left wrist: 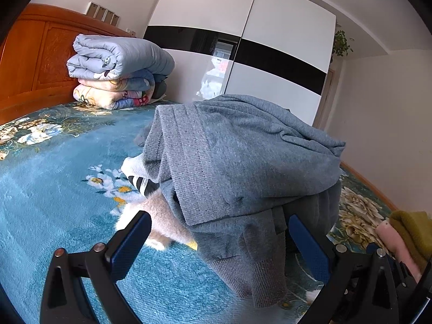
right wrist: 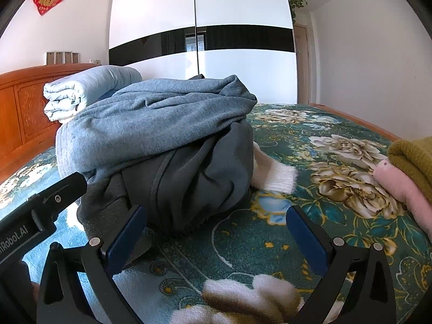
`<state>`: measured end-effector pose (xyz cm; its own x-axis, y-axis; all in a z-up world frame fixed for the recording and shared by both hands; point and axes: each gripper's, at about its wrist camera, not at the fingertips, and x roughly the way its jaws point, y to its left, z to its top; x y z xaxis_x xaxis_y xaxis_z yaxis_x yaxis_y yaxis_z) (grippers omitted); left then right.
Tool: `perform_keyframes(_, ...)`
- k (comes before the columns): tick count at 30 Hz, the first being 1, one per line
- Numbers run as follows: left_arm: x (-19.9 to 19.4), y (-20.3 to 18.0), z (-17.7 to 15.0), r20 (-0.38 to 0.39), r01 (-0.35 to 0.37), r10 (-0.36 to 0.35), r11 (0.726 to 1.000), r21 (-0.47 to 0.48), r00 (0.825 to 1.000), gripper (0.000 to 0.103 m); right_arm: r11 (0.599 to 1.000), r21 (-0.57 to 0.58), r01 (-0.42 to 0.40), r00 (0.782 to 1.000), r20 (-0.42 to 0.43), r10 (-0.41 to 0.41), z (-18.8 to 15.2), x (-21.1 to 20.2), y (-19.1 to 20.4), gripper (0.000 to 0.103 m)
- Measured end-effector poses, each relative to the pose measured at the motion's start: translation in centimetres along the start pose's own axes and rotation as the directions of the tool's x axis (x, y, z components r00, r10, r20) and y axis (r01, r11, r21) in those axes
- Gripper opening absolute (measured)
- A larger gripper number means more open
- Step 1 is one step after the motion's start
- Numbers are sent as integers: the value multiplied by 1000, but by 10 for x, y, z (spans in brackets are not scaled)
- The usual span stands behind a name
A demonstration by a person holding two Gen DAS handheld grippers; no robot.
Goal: Fold clothes
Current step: 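Reach both grippers toward the grey sweater on the clothes pile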
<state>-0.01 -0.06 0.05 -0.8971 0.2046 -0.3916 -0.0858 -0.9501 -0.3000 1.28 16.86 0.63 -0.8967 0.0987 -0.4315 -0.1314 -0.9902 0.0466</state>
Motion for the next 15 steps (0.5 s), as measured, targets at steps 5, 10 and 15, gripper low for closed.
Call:
perform_keyframes(5,3,4,6,-6,5,-5,1000,-5,1000,103,1000,-6,5,1000,-5,-5,0,1,1,103)
perform_keyframes(10,1,0,2,-8,14,-14,1000,-3,1000,103,1000,-16,15,1000,-12,-16,0,3,3,103)
perform_keyframes(15,-1,2,5,-18,34,-34,999,-14,999,103,999,-27,17,1000,-22,-18,0,4,4,103)
